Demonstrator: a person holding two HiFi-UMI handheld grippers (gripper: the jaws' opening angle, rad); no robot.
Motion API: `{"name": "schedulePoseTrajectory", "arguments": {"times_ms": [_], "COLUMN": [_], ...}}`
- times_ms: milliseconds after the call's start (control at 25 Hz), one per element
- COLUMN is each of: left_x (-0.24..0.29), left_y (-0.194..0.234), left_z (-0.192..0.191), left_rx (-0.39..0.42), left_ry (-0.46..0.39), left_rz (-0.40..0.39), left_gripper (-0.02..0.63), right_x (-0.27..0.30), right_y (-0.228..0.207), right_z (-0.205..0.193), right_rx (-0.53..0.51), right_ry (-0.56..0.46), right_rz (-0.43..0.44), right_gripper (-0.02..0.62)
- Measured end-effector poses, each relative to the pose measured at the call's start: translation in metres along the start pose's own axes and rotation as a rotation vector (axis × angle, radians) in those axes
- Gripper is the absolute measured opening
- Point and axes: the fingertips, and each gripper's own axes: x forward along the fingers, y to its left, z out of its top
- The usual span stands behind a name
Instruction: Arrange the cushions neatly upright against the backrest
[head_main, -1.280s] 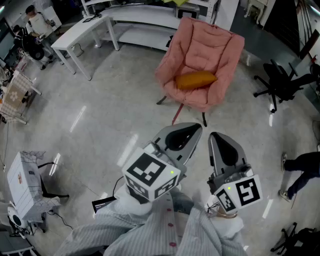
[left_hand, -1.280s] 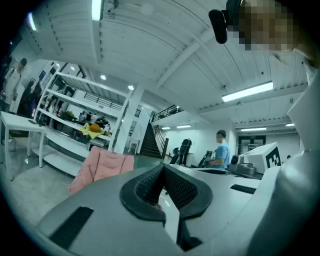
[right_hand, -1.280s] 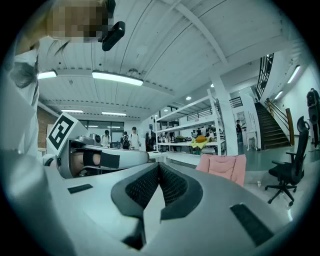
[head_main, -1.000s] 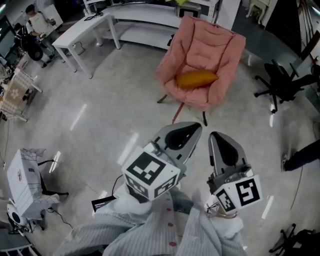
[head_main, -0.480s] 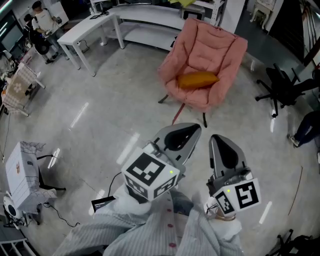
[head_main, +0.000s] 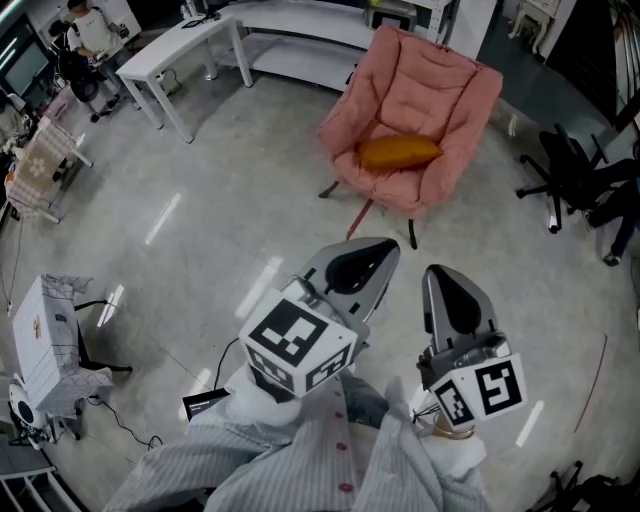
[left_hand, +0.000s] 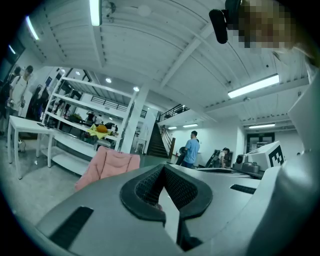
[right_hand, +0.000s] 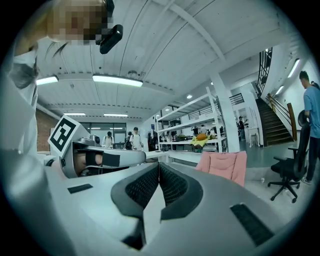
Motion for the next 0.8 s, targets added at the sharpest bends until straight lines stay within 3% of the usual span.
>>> {"name": "schedulePoseTrajectory", "arguments": {"times_ms": [360, 800], "left_x": [0.047, 0.113], "left_y": [0.061, 0.159], "left_z": [0.01, 0.039], "left_rx": [-0.004, 0.004], "left_ry": [0.004, 0.025], "left_rz": [0.008, -0.041], "left_gripper": [0.009, 0.009], "right_x": [0.062, 0.173], "right_y": [-0.038, -0.085], "right_z": [0.001, 0.018], "right_rx": [0.012, 0.016], "right_ry": [0.008, 0.006], "right_rz": [-0.008, -0.055], "right_gripper": [0.014, 0.013]}}
